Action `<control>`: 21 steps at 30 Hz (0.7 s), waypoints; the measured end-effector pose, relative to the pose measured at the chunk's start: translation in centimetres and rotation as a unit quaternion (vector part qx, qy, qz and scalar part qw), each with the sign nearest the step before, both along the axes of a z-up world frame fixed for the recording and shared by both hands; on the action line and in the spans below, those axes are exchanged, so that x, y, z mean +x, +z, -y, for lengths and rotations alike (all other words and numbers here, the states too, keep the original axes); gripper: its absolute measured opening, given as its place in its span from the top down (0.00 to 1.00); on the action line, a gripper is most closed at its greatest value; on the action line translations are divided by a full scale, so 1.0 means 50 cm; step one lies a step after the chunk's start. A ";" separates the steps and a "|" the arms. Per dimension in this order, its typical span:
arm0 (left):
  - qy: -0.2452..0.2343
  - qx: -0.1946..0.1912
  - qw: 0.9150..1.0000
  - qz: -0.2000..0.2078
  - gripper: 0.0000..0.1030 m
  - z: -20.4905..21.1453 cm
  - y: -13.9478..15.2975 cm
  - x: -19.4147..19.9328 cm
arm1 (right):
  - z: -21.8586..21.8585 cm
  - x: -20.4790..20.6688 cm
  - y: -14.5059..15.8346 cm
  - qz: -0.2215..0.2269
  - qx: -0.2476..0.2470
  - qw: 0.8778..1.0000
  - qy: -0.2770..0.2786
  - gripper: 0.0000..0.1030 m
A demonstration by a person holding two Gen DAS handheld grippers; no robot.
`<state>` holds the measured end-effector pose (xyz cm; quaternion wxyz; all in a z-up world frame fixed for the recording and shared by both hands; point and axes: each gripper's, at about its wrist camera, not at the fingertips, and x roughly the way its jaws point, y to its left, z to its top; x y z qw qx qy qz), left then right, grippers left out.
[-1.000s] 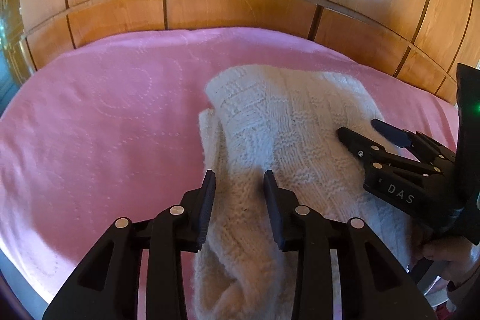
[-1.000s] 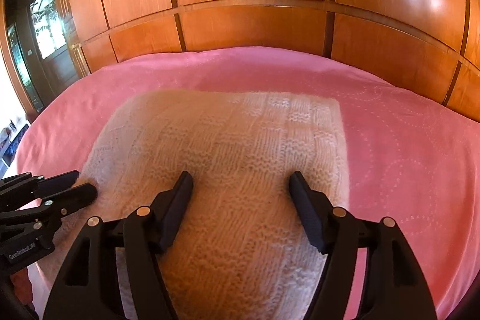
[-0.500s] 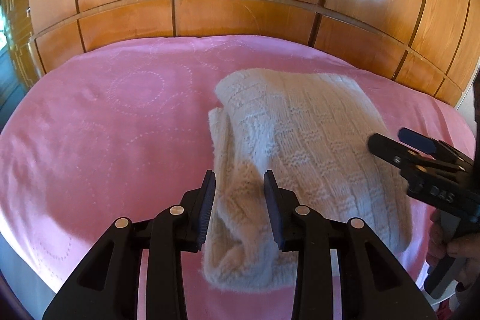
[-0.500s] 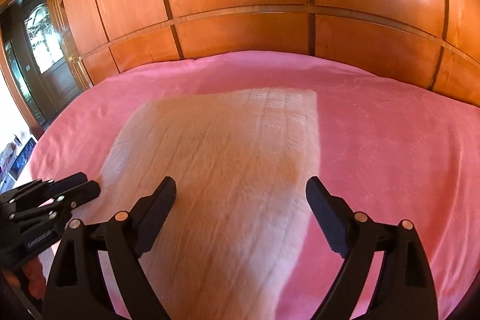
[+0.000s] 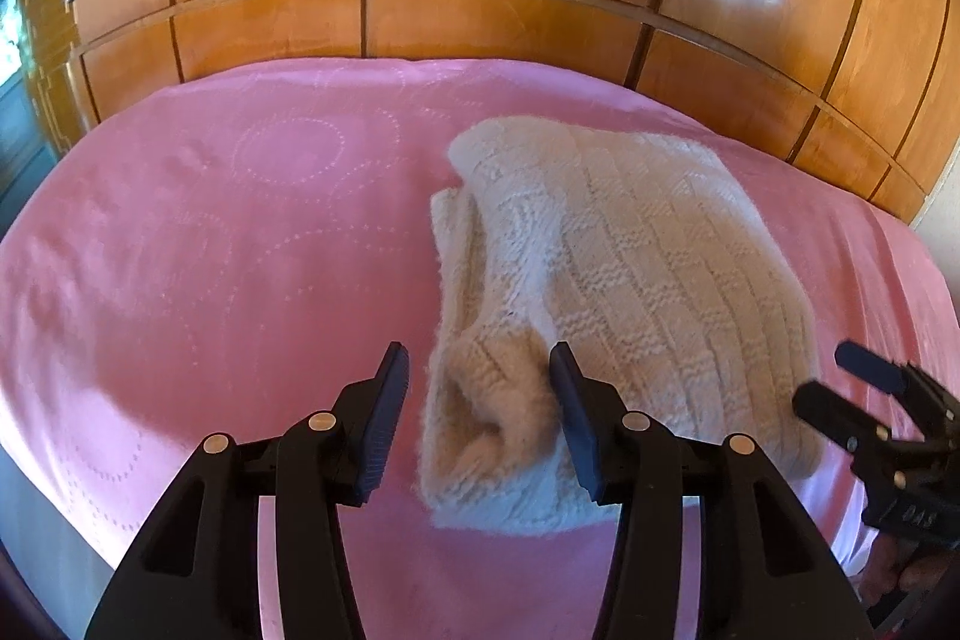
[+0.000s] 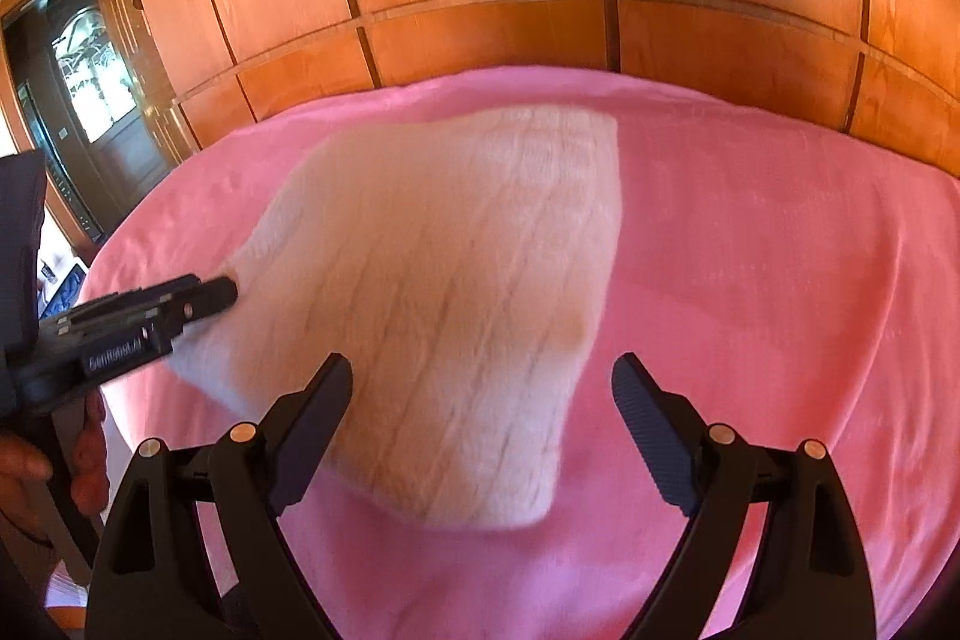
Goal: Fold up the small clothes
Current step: 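Grasp the sweater with both grippers and fold it over in half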
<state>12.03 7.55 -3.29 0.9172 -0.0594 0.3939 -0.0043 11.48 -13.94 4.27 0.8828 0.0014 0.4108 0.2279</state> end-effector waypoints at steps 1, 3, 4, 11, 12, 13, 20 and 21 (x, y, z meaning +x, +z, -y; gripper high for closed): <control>0.001 -0.001 1.000 -0.001 0.53 -0.002 -0.002 -0.001 | 0.002 -0.004 -0.005 -0.004 0.000 1.000 -0.001 0.15; 0.004 -0.003 1.000 -0.008 0.53 -0.007 -0.013 -0.003 | 0.003 -0.006 -0.029 -0.021 -0.013 1.000 -0.004 0.15; 0.004 -0.005 1.000 -0.015 0.53 -0.010 -0.022 -0.001 | 0.002 -0.004 -0.042 -0.030 -0.021 0.999 -0.008 0.15; 0.010 -0.046 0.998 -0.037 0.50 -0.036 -0.058 0.003 | 0.016 0.001 -0.082 -0.053 0.004 0.999 -0.011 0.12; 0.009 -0.051 0.998 -0.037 0.50 -0.039 -0.058 0.002 | 0.018 0.001 -0.081 -0.056 0.008 0.998 -0.011 0.12; 0.006 -0.061 0.998 -0.035 0.50 -0.044 -0.055 0.001 | 0.020 0.002 -0.079 -0.060 0.012 0.998 -0.010 0.11; -0.019 -0.136 0.990 -0.008 0.34 -0.091 -0.022 -0.009 | 0.070 0.013 -0.043 -0.083 0.078 0.993 0.006 0.06; -0.020 -0.146 0.989 -0.005 0.31 -0.097 -0.016 -0.005 | 0.080 0.021 -0.039 -0.087 0.095 0.992 0.001 0.06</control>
